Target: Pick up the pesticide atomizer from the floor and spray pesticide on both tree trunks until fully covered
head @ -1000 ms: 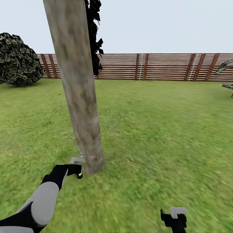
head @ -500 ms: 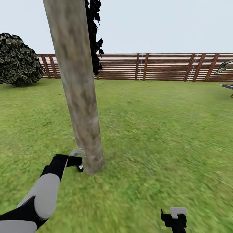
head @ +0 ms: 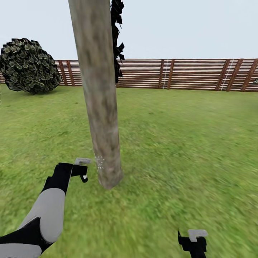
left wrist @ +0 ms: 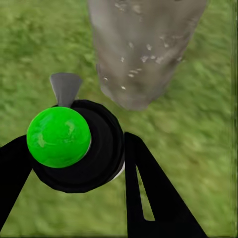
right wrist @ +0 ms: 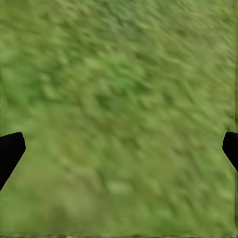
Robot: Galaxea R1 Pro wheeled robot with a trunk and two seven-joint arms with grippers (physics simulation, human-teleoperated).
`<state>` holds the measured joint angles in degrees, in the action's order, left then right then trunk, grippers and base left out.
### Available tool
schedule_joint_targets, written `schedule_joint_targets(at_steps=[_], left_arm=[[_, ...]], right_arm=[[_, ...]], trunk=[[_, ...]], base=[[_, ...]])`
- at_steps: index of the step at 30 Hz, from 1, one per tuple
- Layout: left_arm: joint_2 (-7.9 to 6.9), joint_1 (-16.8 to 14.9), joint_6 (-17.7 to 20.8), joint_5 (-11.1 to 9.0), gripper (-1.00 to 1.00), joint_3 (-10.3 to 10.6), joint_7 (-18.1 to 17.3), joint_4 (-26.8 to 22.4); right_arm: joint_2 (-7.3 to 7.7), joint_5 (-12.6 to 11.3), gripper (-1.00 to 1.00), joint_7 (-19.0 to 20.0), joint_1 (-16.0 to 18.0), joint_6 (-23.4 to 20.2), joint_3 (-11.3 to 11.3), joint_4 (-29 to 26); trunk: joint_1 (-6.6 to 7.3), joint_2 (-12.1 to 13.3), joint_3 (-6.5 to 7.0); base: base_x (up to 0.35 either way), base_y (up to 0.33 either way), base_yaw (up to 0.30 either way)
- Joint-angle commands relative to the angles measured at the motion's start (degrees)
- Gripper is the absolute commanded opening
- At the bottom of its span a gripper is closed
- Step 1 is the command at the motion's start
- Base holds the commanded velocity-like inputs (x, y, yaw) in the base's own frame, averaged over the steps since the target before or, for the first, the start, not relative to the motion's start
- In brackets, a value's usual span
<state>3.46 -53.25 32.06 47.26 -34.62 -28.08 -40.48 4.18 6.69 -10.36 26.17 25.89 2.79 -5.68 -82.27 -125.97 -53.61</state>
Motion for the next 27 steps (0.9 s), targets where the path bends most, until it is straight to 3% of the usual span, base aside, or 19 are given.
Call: schedule_joint_targets(at_steps=[1,7,9,10,13,19,23,27], left_arm=[[0.41,-0.3,0.1,0.8,-1.00,-0.4,-0.6,-0.3],[1.72,-2.7,0.7,0.6,-1.00,2.2,-0.6,-0.2],[2.23,-3.5,2.5,0.6,-1.00,2.4,-0.6,-0.1],[3.39,-4.1,4.2,0.6,-1.00,2.5,-0.6,0.0],[4.55,-5.8,5.6,0.6,-1.00,2.6,-0.6,0.2],[2.80,-5.4,5.6,1.2,-1.00,3.1,-0.9,0.3],[2.35,-5.2,5.7,1.3,-1.00,4.0,-3.8,0.0],[2.35,-5.1,5.7,1.5,-1.00,4.2,-4.3,0.2]], right_arm=[[0.01,0.6,1.00,-0.3,0.0,0.1,0.3,0.1],[0.04,0.6,1.00,-0.4,0.1,0.1,0.4,0.1],[0.04,0.6,1.00,-0.4,0.0,0.1,0.4,0.1],[0.05,0.6,1.00,-0.4,0.0,0.1,0.4,0.1],[0.06,0.6,1.00,-0.4,0.0,0.1,0.4,0.1],[0.12,0.6,1.00,-0.4,0.0,0.1,0.4,0.1],[0.12,0.6,1.00,-0.4,0.0,0.1,0.4,0.1],[0.12,0.6,1.00,-0.4,0.0,0.1,0.4,0.1]], trunk=[[0.04,0.0,-0.05],[0.04,0.0,-0.05],[0.04,0.0,-0.05],[0.04,0.0,-0.05],[0.04,0.0,-0.05],[0.04,0.0,-0.05],[0.04,0.0,-0.05],[0.04,0.0,-0.05]], base=[[-0.336,0.000,0.008],[-0.188,0.000,0.001],[-0.009,0.000,0.000],[-0.003,0.000,0.000],[-0.001,0.000,0.000],[0.000,0.000,0.010],[0.007,-0.044,0.206],[0.083,-0.235,0.083]])
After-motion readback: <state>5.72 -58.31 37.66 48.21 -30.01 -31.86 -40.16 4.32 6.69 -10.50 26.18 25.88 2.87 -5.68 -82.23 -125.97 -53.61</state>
